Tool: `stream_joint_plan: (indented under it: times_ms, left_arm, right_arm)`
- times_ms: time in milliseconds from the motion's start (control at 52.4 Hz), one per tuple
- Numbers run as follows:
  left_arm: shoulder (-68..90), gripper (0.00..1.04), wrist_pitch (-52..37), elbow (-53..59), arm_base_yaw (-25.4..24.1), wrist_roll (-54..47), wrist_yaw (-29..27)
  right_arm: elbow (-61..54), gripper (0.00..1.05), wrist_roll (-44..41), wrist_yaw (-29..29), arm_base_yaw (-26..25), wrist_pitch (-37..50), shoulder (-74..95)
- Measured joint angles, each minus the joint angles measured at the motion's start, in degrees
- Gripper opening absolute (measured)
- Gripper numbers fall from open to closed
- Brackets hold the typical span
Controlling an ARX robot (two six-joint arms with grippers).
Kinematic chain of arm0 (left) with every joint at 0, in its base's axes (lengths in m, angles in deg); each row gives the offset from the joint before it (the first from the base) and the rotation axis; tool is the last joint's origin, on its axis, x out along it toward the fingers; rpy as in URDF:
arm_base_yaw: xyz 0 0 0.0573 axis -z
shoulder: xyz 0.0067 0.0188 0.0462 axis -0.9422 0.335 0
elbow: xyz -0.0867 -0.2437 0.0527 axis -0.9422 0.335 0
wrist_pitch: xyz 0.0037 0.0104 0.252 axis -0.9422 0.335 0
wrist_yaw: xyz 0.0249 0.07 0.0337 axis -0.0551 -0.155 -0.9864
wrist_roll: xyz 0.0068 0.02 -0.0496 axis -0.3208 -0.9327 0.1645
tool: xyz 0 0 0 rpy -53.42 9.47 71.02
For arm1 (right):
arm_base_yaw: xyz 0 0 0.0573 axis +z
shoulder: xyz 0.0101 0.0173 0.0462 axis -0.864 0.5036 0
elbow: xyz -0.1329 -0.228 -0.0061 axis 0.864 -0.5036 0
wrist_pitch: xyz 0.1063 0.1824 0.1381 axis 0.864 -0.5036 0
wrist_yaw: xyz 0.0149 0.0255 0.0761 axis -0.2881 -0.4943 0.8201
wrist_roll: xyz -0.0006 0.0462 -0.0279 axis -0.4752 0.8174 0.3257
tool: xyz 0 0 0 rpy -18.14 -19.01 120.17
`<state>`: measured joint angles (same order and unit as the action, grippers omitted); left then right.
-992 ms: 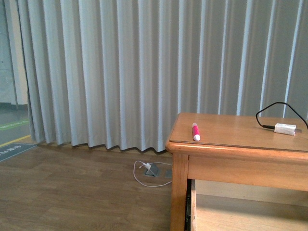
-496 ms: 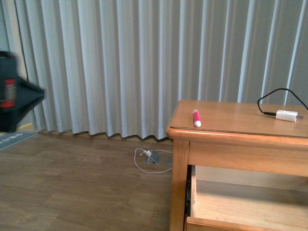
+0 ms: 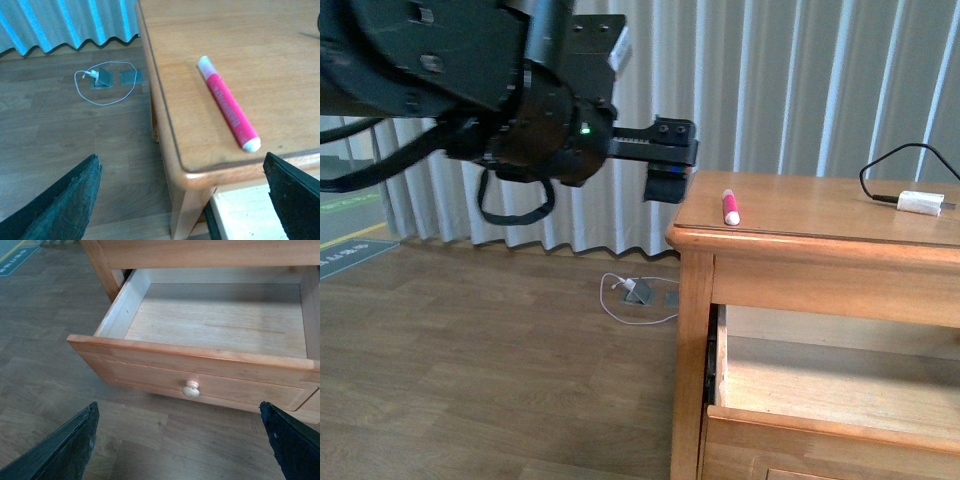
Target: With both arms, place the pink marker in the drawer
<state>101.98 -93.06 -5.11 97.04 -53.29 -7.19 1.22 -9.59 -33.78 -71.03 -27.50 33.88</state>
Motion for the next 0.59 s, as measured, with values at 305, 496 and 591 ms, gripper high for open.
stream_joint_plan:
  times_ms: [305, 496, 591]
  left_arm:
    - [16.22, 0.99, 9.46, -22.6, 3.63, 2.73, -0.66]
    - [20.55, 0.99, 14.01, -28.46, 3.96, 3.56, -1.64]
    - [21.22, 0.99, 16.0, -29.86, 4.17, 3.54, -2.64]
  right_arm:
    - [0.0, 0.96, 0.0, 0.0, 0.0, 0.0, 0.0]
    - [0.0, 0.96, 0.0, 0.0, 0.0, 0.0, 0.0]
    - [0.0, 0.96, 0.0, 0.0, 0.0, 0.0, 0.02]
